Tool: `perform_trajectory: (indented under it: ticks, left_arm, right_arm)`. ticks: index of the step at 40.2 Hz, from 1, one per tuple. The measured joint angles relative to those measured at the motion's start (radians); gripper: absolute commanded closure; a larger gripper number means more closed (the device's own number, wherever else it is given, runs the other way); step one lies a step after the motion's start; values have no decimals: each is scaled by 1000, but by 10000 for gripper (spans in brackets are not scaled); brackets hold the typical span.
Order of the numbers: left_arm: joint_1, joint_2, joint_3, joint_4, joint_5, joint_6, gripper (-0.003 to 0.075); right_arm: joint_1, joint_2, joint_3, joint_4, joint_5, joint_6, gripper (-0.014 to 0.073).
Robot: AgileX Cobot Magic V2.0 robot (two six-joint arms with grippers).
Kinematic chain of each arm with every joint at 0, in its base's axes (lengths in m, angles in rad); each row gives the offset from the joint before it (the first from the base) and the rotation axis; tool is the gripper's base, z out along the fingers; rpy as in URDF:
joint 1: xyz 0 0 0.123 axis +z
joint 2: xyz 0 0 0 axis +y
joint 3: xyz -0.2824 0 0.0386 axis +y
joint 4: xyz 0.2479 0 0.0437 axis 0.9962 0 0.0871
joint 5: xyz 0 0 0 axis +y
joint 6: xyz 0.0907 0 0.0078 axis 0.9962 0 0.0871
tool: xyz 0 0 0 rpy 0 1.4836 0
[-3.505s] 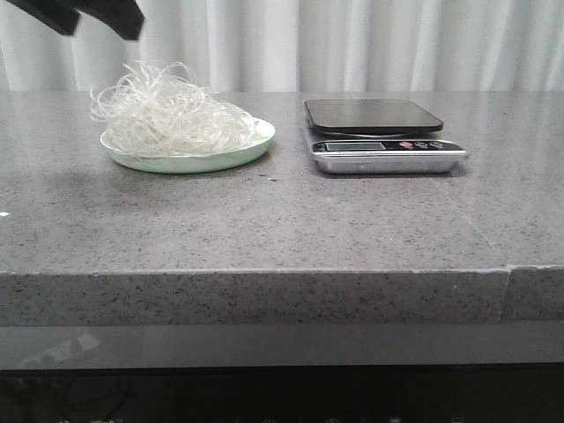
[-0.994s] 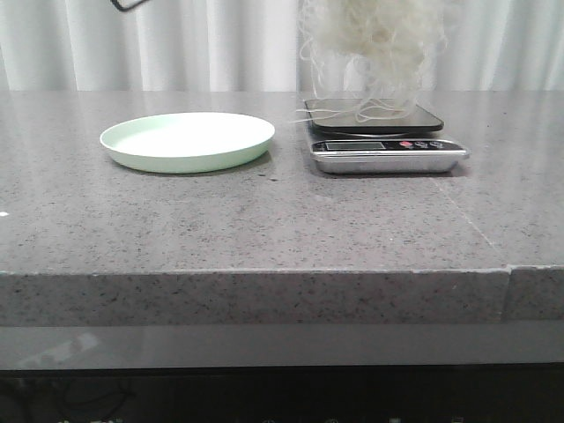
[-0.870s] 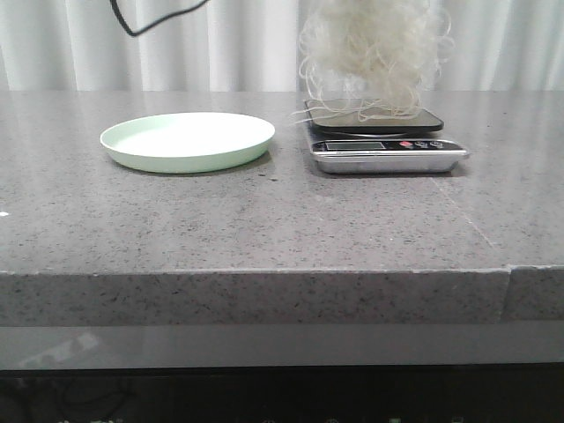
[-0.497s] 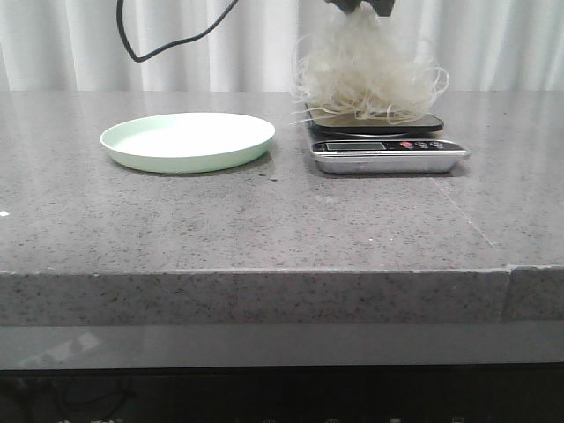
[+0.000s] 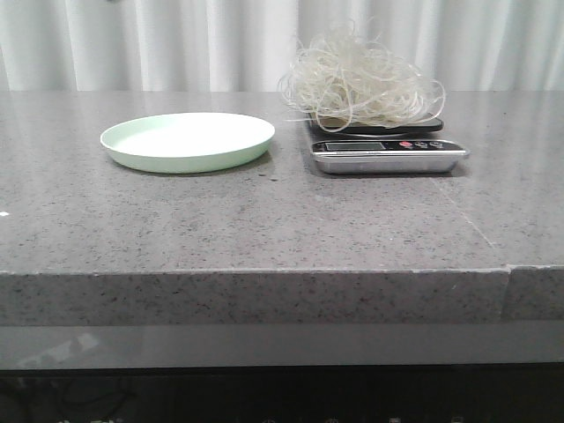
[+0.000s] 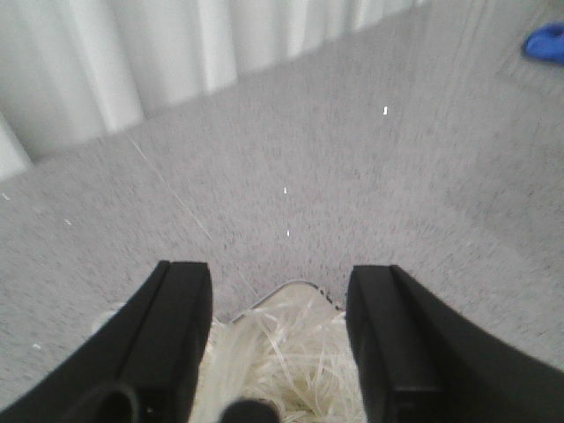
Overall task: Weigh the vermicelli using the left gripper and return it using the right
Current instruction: 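Lower the vermicelli onto the scale and open the left gripper, then withdraw the left gripper from the scale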
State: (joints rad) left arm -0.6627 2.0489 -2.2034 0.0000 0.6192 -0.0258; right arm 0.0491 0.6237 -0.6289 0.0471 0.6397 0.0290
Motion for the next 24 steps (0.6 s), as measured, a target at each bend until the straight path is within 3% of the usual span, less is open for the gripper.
perform_trajectory:
  ticks: [16, 24]
  left_arm:
    - [0, -311, 13, 77, 246, 0, 280]
    - [0, -493, 205, 84, 256, 0, 280]
  right_arm:
    - [0, 0, 0, 0, 0, 0, 53]
    - [0, 0, 0, 12, 0, 0, 53]
